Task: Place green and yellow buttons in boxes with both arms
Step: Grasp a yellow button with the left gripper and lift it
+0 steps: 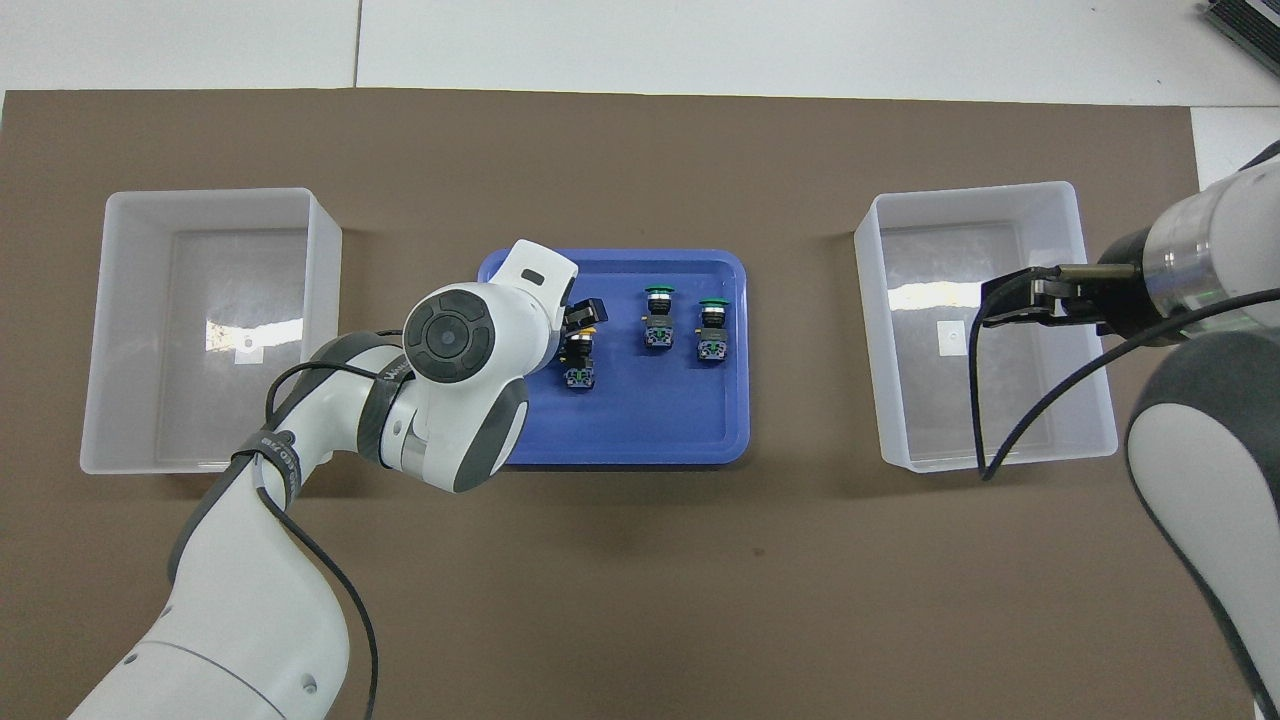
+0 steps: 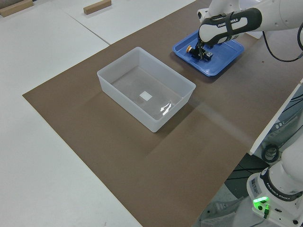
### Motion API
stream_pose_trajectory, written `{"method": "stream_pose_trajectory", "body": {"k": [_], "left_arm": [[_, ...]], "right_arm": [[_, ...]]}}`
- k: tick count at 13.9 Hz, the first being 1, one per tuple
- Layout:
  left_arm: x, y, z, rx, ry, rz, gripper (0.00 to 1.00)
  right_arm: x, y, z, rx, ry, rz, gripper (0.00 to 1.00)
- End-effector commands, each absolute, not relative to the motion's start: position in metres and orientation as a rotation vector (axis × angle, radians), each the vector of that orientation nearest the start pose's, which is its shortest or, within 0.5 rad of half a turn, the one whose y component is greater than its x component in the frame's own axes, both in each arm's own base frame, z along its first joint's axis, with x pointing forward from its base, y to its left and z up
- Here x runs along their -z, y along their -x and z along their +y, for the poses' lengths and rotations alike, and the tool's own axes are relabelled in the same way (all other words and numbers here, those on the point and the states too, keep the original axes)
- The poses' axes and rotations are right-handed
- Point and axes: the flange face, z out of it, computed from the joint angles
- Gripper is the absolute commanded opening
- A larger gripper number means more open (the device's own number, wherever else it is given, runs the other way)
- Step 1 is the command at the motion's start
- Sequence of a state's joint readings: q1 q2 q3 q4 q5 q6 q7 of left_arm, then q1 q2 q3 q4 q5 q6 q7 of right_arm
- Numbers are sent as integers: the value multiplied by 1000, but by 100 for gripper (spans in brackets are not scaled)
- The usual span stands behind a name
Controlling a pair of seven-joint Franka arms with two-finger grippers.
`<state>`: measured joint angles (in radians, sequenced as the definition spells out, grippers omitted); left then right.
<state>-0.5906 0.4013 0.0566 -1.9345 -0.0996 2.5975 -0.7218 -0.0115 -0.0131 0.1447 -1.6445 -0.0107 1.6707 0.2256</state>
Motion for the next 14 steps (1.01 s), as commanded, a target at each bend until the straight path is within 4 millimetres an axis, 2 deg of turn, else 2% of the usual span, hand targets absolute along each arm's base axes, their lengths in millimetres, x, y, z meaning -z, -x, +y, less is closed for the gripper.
{"method": "stream_pose_trajectory", "body": {"k": [1,4,7,9,14], "left_arm": [[-302,-552,-328,324,3291,-474,82],[-296,-549,-335,340,3294,-526,69],[-291,-548,-332,336,3289,-533,43],[-291,-549,-332,338,3290,-534,30],[-297,-557,-329,355,3292,-540,7]], "right_arm": [[-609,-553,71,3,3140,106,100],[-608,-550,69,-11,3145,108,100],[-609,-549,70,-4,3146,101,100],[-604,-548,69,-6,3147,56,100],[-599,-543,68,-12,3180,31,100]]}}
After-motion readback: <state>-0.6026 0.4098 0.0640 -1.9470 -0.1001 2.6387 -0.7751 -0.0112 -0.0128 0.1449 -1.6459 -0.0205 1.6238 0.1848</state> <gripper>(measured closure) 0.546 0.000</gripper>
